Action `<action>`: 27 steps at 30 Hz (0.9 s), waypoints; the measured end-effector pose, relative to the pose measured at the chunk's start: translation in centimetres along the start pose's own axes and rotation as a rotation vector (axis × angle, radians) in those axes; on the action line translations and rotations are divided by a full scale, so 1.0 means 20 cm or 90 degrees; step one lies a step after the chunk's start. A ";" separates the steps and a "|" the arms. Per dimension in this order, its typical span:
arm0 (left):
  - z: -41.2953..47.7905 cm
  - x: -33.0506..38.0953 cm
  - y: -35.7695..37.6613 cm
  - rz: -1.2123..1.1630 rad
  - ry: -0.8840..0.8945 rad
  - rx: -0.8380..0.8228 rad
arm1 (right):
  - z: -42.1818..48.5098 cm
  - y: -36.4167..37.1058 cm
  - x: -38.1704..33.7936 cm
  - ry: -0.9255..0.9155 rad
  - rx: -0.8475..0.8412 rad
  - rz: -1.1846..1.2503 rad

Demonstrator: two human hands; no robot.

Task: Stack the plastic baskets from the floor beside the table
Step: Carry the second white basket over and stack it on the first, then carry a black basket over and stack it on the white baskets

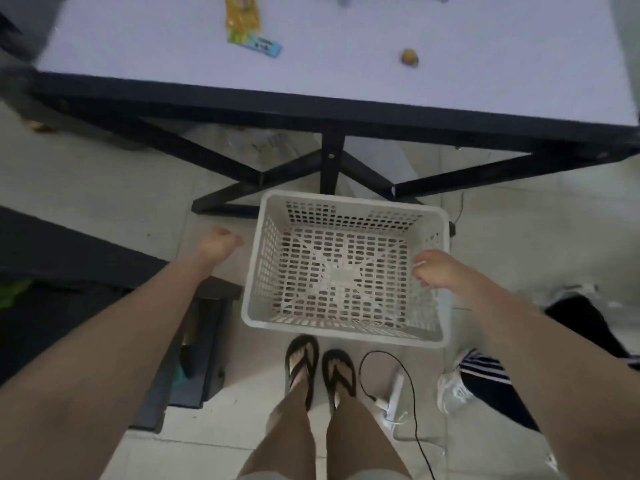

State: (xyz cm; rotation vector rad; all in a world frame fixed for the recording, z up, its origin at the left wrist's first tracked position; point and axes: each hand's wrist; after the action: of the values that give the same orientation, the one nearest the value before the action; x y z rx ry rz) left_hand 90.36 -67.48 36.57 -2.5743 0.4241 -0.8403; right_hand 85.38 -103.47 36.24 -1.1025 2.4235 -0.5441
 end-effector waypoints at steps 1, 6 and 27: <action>-0.05 0.01 -0.05 -0.002 0.014 0.005 | -0.04 0.00 -0.06 -0.020 0.000 -0.026; -0.36 -0.16 -0.23 -0.073 0.062 0.031 | -0.15 0.07 -0.34 -0.108 -0.061 -0.149; -1.90 -2.65 -1.14 -0.228 -0.284 0.217 | -1.72 2.48 -1.13 -0.345 -0.411 -0.861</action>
State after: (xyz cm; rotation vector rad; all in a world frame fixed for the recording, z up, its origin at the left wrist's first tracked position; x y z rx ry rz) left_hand 29.69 -36.76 49.06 -2.4386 -0.2955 -0.3755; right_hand 50.67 -49.89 44.55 -2.6649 1.0910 0.2459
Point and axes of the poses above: each hand's wrist, its own z-axis towards the middle knuckle, its own y-axis out of the palm, x = y × z, and after that the axes turned 5 degrees about -z, right-handed
